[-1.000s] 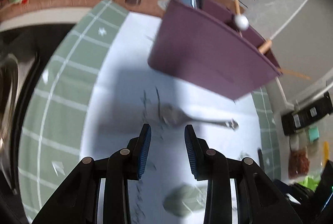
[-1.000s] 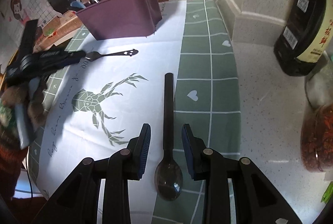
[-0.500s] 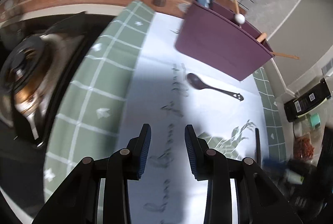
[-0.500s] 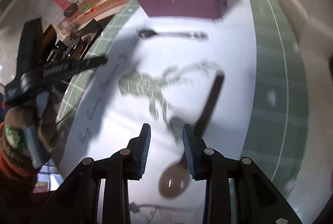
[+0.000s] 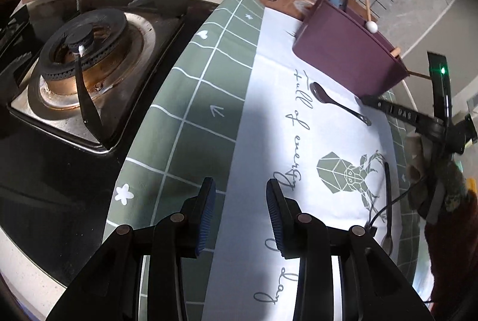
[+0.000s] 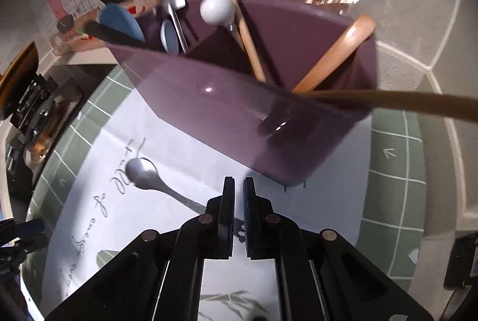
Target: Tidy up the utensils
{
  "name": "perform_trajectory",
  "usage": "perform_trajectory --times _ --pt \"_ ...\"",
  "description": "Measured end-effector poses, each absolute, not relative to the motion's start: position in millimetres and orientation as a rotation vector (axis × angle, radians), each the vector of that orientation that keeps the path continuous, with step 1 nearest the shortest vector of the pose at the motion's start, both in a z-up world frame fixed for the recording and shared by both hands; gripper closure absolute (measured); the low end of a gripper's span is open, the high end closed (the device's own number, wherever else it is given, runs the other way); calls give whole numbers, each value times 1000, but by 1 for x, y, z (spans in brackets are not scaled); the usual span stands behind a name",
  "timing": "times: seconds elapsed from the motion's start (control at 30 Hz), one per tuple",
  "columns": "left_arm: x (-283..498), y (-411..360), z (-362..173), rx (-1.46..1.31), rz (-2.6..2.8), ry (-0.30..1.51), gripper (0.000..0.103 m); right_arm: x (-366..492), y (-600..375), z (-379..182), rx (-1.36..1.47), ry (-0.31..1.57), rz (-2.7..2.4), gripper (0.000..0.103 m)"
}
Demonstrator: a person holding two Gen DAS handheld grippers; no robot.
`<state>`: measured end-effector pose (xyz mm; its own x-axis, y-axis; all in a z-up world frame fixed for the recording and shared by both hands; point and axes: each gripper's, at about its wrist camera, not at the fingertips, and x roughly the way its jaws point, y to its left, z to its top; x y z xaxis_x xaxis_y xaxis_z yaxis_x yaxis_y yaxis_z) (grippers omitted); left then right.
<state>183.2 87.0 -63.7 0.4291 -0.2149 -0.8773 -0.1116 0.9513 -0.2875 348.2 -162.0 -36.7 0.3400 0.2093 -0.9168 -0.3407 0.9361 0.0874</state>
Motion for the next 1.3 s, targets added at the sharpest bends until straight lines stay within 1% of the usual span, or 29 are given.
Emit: perform_trajectory --times 0.13,0.37,0.43,0.53,0.67,0.9,1.1,1.3 --pt "195 86 -65 -335 -74 1132 64 334 -166 -47 -78 1227 399 97" --pt "230 65 -67 -331 -112 1140 61 266 -168 -45 37 1289 530 96" --pt "238 56 -68 -348 -125 1151 61 251 -168 -40 24 1265 533 96" --pt "244 43 -67 -332 -125 1145 61 261 -177 -33 19 1220 478 96" --pt "237 37 -66 -300 -125 1134 61 307 -195 -36 24 1194 383 95" --pt "219 56 -71 -324 -73 1152 61 352 -190 -50 -41 1201 355 97" --pt "229 61 -74 -348 -45 1148 61 325 -190 -50 -23 1234 407 96" --pt "258 32 -75 -307 -89 1136 60 265 -182 -46 61 1293 527 97"
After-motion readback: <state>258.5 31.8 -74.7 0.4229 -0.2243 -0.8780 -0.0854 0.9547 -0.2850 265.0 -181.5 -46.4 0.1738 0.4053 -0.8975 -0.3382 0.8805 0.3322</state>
